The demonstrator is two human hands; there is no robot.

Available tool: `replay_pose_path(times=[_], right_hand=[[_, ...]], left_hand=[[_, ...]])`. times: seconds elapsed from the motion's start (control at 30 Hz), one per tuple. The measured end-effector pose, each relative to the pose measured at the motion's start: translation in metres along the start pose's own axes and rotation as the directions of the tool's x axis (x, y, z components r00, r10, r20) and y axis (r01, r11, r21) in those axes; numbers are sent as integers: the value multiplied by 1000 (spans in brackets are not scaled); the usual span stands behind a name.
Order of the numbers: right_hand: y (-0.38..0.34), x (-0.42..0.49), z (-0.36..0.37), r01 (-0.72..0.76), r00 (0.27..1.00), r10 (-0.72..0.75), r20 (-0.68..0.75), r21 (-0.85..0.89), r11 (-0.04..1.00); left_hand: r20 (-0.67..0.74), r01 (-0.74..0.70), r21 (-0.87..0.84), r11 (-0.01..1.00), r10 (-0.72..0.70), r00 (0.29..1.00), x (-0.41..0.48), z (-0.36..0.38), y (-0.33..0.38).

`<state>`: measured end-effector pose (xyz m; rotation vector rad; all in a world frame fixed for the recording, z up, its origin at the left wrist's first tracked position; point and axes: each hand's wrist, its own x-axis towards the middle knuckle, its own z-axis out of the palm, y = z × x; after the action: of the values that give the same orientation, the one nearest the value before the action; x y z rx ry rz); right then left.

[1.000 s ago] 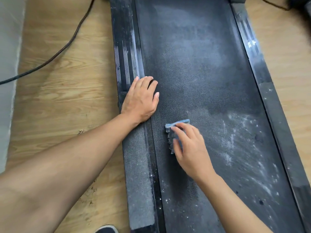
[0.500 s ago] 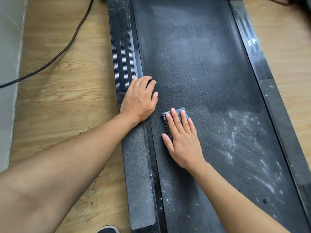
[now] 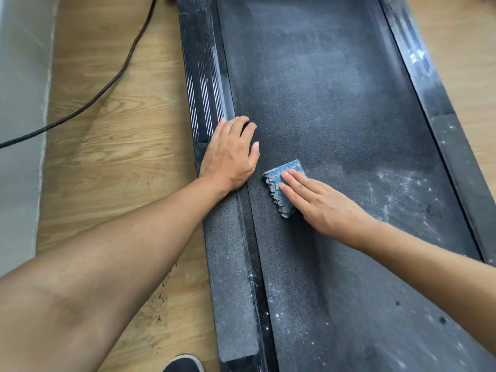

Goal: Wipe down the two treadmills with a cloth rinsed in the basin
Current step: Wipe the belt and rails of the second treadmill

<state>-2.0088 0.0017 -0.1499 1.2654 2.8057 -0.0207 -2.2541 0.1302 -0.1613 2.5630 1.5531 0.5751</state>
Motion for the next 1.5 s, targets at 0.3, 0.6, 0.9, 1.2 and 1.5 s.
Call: replay_pose_path(times=[0.3,0.6,0.9,1.2,1.5], right_hand=[[3,45,-40,-77,997,77,3,41,996],[-7,54,-27,-222,970,227,-83,64,973],[-2,49,-29,-214,977,214,13,84,973],[-19,60,-20,-475,819,571,-63,485,734],[-6,56,-17,-406,860,508,-50,537,740]], left_hand=[[-12,-4,-5,1000,4,1000,0,2,0],[-19,-1,4,1000,1,1000,1,2,1],[-14,-2,12,1000,3,1000,0,2,0],[-14,-1,12,1000,2,1000,1,3,0],[-7,-2,11,1000,2,1000,0,3,0]])
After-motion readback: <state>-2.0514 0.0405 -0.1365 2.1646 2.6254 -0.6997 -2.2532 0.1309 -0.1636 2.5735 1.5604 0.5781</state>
